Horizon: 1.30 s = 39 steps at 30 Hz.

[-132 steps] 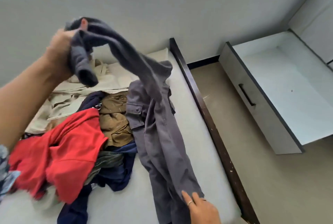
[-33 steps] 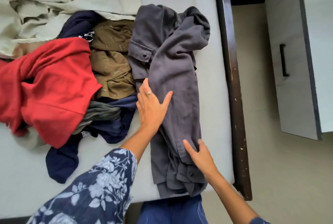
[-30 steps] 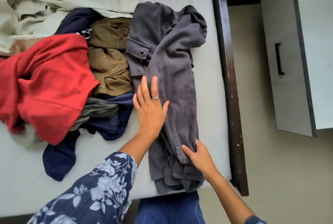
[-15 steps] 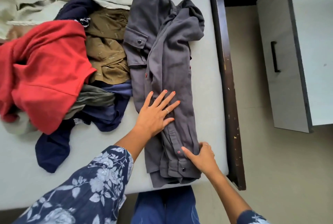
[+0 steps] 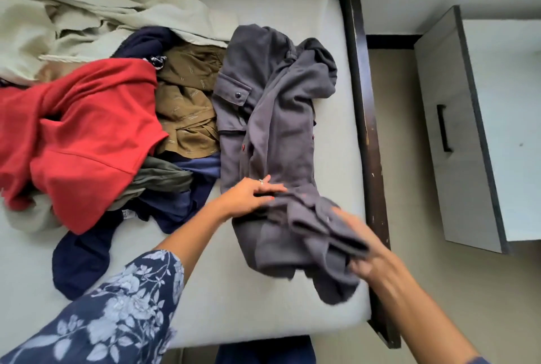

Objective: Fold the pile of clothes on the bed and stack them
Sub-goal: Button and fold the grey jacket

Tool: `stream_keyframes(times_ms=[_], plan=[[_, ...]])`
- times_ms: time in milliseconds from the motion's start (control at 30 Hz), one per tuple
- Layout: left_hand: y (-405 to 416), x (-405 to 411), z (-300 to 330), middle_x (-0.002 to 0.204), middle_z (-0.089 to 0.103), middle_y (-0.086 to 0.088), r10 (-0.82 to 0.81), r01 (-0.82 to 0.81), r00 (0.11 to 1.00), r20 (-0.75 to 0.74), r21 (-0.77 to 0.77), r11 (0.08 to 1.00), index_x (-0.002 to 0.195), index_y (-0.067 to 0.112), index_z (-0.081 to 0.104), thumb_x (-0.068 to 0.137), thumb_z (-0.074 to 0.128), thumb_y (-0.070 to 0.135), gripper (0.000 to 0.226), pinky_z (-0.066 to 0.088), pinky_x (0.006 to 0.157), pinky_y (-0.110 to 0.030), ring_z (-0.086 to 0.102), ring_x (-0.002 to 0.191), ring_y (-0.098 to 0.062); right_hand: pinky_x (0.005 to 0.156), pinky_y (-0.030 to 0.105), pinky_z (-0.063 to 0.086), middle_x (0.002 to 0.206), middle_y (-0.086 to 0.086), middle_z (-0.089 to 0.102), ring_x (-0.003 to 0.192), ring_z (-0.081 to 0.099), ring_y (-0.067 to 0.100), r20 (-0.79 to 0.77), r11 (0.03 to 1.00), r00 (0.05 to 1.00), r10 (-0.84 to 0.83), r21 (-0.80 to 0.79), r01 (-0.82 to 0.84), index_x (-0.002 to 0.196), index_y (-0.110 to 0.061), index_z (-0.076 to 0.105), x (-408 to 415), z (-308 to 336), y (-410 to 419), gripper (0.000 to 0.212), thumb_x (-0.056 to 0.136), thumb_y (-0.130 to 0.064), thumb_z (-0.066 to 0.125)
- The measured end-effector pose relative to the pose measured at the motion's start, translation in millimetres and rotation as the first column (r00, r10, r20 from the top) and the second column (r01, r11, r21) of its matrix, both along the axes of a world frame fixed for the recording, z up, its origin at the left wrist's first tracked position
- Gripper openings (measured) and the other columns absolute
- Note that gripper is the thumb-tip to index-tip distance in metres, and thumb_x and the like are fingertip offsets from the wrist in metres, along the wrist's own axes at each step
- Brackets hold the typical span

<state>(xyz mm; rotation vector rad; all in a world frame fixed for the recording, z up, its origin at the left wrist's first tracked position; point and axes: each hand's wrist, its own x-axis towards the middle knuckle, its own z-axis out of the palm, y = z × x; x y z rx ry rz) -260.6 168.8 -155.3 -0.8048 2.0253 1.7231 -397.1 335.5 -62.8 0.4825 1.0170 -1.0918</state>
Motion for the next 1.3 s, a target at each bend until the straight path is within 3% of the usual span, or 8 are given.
stream_keyframes(times_ms=[200, 400, 500, 567, 833, 1000, 1133, 1300], plan=[[-22, 20, -4, 0.098, 0.073, 0.003, 0.537, -0.634, 0.771, 0.342, 0.488, 0.599, 0.101, 0.019, 0.069, 0.094, 0.032, 0.061, 0.056, 0.047, 0.091, -0.026, 0.065, 0.102, -0.013, 0.059, 0.035, 0.06, 0.113, 0.027, 0.06, 0.101, 0.061, 0.037, 0.192, 0.835, 0.828, -0.527, -0.062, 0.546, 0.135, 0.005, 0.047, -5, -9, -97, 0.05, 0.097, -0.028, 0.045], [18, 23, -4, 0.113, 0.066, -0.011, 0.855, -0.858, 0.486, 0.18, 0.282, 0.429, 0.13, 0.005, 0.053, 0.09, 0.037, 0.063, 0.072, 0.051, 0.081, -0.025, 0.064, 0.095, -0.017, 0.088, 0.05, 0.046, 0.142, 0.036, 0.034, 0.13, 0.042, 0.043, 0.051, 0.773, 0.772, -0.634, 0.011, 0.634, 0.148, 0.006, 0.013, -12, -25, -136, 0.059, 0.104, -0.028, 0.032], [52, 37, -6, 0.135, 0.045, -0.002, 0.6, -0.632, 0.774, -0.201, -0.294, 0.717, 0.145, 0.019, 0.026, 0.066, 0.075, 0.056, 0.1, 0.043, 0.095, -0.023, 0.05, 0.115, -0.012, 0.06, 0.034, 0.058, 0.141, 0.029, 0.04, 0.121, 0.052, 0.04, -0.029, 0.854, 0.854, -0.519, 0.014, 0.52, 0.143, 0.008, 0.024, -15, -31, -133, 0.045, 0.101, -0.008, 0.028], [70, 47, -27, 0.146, 0.031, -0.007, 0.223, -0.298, 0.954, -0.2, -0.708, 0.64, 0.148, 0.023, 0.013, 0.06, 0.085, 0.037, 0.114, 0.037, 0.104, -0.034, 0.037, 0.129, -0.02, 0.043, 0.02, 0.051, 0.139, 0.021, 0.044, 0.101, 0.061, 0.032, -0.107, 0.915, 0.911, -0.398, 0.029, 0.403, 0.142, 0.003, 0.028, -15, -33, -131, 0.048, 0.095, 0.007, 0.023], [45, 19, -29, 0.138, 0.045, -0.013, 0.005, -0.187, 0.979, -0.205, -0.882, 0.432, 0.139, 0.032, 0.036, 0.068, 0.074, 0.003, 0.086, 0.047, 0.079, -0.039, 0.051, 0.108, -0.026, 0.036, 0.013, 0.038, 0.112, 0.003, 0.062, 0.052, 0.06, 0.007, -0.322, 0.99, 0.944, -0.07, 0.09, 0.104, 0.142, 0.0, 0.037, -23, -52, -132, 0.057, 0.088, 0.009, 0.022], [28, 10, -16, 0.115, 0.059, -0.007, 0.1, -0.238, 0.969, -0.227, -0.74, 0.628, 0.105, 0.015, 0.064, 0.062, 0.07, -0.002, 0.046, 0.05, 0.071, -0.037, 0.06, 0.096, -0.029, 0.046, 0.018, 0.043, 0.115, 0.004, 0.064, 0.05, 0.055, 0.009, -0.53, 0.992, 0.841, 0.11, 0.108, -0.061, 0.133, -0.006, 0.046, -20, -54, -125, 0.049, 0.088, 0.006, 0.031], [12, -5, -12, 0.105, 0.064, -0.002, 0.485, -0.546, 0.836, -0.258, -0.298, 0.783, 0.105, 0.006, 0.067, 0.077, 0.052, -0.008, 0.034, 0.047, 0.085, -0.026, 0.06, 0.099, -0.019, 0.099, 0.037, 0.039, 0.128, 0.004, 0.053, 0.118, 0.049, 0.027, -0.877, 0.881, 0.12, 0.466, 0.448, -0.15, 0.133, -0.015, 0.048, -26, -66, -102, 0.05, 0.084, -0.012, 0.06], [-7, -2, -10, 0.079, 0.064, -0.001, 0.716, -0.713, 0.698, 0.017, 0.115, 0.692, 0.077, 0.01, 0.06, 0.092, 0.061, 0.031, 0.025, 0.045, 0.068, -0.028, 0.056, 0.077, -0.012, 0.099, 0.04, 0.047, 0.134, 0.004, 0.051, 0.115, 0.055, 0.023, -0.711, 0.935, 0.61, 0.349, 0.313, -0.17, 0.142, -0.016, 0.029, -41, -86, -86, 0.092, 0.069, -0.03, 0.084]])
